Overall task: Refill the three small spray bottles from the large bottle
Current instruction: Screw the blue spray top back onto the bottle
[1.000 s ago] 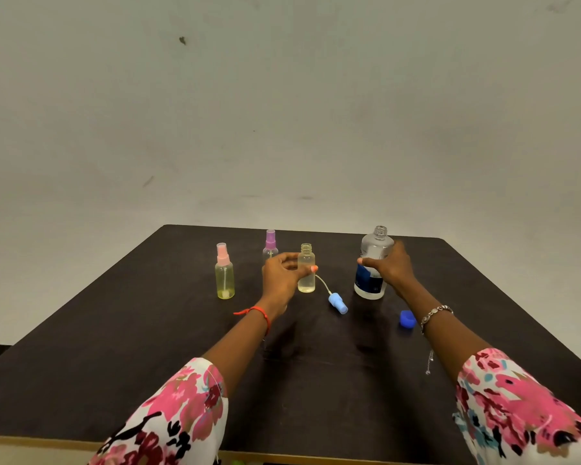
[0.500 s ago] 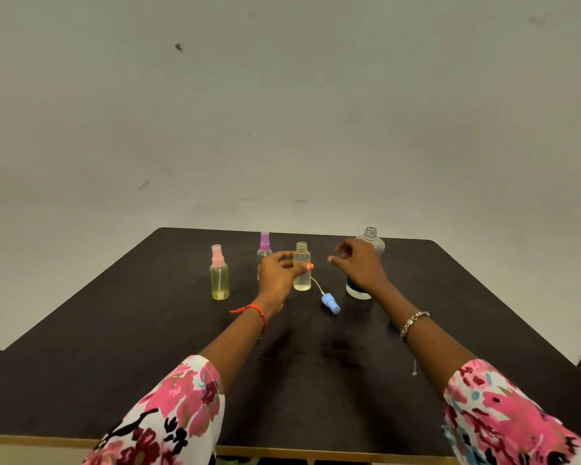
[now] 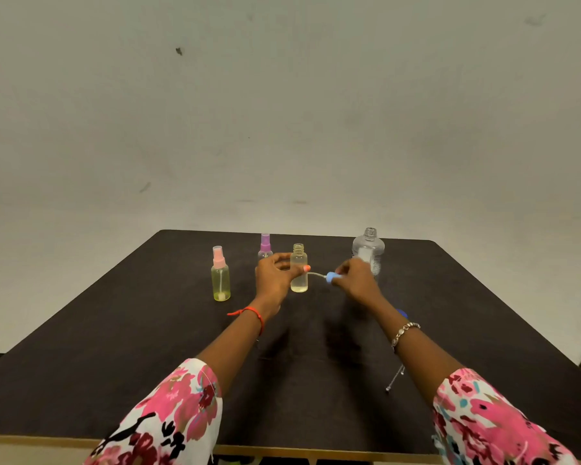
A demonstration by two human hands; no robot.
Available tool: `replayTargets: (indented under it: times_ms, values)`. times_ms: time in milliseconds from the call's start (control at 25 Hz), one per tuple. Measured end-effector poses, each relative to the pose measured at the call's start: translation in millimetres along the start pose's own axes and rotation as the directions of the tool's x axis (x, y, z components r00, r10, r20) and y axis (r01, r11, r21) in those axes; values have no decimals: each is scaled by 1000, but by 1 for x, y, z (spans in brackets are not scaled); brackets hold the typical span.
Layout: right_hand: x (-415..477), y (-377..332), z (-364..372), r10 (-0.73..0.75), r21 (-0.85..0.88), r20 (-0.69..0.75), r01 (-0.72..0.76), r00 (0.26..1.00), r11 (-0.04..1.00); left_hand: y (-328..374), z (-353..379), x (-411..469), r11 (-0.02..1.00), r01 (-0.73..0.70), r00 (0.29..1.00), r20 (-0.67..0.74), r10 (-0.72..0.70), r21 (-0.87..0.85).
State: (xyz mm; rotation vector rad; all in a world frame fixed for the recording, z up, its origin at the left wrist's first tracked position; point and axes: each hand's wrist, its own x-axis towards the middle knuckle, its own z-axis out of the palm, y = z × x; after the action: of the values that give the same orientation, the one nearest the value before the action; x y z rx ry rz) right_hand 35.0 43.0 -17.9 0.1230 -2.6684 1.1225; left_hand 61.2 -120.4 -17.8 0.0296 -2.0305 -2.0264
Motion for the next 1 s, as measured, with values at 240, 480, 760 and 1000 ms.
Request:
replayTargets:
  times_ms: [240,480,760,1000]
  values:
    - [13,-50,-49,124,555,-236,29,964,832,3,-2,-2,1000,11,1000,-15,-11,12]
    - [11,-76,-73,-29,577,-263,182,964,796,6,-3,-4,999,0,1000,-31,1,41]
    - [10,-92,-78,-188,411,-200,257,961,874,10,-5,-2,999,-13,999,-36,15,47]
    - [9,-99,-77,-272,248,-180,311,945,917,12,-4,-4,998,-21,999,-25,23,62]
